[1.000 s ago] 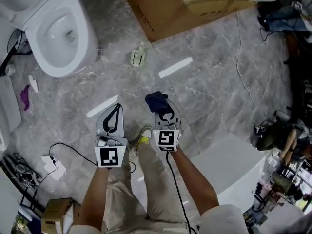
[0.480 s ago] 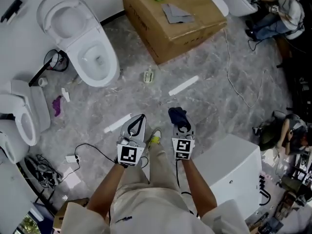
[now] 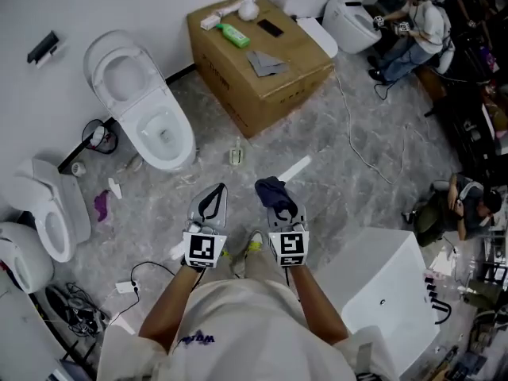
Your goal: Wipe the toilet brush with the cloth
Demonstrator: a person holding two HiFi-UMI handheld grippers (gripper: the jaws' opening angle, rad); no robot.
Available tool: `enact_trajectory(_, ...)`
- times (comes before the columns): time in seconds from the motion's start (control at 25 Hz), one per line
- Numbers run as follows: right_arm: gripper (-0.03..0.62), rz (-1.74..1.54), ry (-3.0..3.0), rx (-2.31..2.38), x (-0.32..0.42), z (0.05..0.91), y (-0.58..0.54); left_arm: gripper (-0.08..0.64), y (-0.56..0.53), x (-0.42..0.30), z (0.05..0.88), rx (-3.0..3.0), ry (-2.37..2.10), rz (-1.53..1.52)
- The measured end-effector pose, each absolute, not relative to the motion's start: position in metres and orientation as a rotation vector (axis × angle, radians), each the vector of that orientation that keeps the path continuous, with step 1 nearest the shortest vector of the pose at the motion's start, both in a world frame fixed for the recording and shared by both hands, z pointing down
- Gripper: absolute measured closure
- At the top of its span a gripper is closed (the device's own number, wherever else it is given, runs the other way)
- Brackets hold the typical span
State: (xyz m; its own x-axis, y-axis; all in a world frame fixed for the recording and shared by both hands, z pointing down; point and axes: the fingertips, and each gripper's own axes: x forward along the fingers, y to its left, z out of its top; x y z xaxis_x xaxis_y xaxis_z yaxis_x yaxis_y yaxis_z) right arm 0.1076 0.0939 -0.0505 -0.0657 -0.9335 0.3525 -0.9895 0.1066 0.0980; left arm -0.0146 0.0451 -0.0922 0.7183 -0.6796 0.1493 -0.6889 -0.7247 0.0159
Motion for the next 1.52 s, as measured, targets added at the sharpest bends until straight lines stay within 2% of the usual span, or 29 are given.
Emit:
enact_trajectory(0.36,0.472,0.109,-2.184,1.914,0.098,-0.137,0.088,0.56,0.019,-0.044,-0.173,2.897,-1.309,0.025)
enact_trajectory(0.76,0.474,-0.016,-2.292,1.932,0.105,-0.189,0.073,0.56,0.013,-0.03,-0.202,2.866,-1.3,-0.117)
enact_trajectory(1.52,0.474,-0.012,-2.309,1.941,0.134,-0.195,0.068,0.558,0.011,0.02,-0.189,2.945,-1.185,0.162)
